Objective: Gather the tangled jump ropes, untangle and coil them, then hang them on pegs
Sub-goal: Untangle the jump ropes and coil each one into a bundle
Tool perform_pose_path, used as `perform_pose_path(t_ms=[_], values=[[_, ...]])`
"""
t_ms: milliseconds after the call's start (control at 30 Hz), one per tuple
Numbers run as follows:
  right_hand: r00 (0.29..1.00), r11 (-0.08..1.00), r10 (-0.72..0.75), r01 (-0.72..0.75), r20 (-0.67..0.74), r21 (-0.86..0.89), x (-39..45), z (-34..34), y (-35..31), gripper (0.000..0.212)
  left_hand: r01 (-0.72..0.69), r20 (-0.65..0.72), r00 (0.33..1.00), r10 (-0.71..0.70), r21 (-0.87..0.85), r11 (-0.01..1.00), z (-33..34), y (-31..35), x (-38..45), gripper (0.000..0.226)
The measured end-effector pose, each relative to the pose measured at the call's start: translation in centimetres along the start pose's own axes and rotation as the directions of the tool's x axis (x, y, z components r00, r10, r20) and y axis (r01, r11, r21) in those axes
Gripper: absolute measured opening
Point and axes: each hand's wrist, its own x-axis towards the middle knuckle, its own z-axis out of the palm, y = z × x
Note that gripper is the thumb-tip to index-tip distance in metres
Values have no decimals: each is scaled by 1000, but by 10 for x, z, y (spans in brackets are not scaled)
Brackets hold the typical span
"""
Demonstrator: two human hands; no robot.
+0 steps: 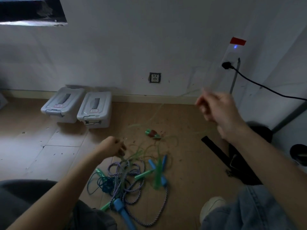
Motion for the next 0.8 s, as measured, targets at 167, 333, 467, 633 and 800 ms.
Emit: perform_pose_path(t_ms=[167,333,467,633,800], values=[[933,783,186,48,307,-620,-11,23,18,36,-158,1,975,222,-701,696,-30,56,-26,20],[843,727,279,128,460,-674,-21,29,14,93,-411,138,876,462,-288,865,-24,86,-58,21],[685,965,179,16,706,-260,-28,42,6,33,-469,197,844,498,-177,865,-12,87,-56,21],[955,951,81,-160,287,265,-14,27,-4,17,-434,189,900,393,467,770,0,48,-28,24],[998,987,56,-59,22,152,-4,8,6,19,-246,71,967,245,517,820,1,29,-15,34]])
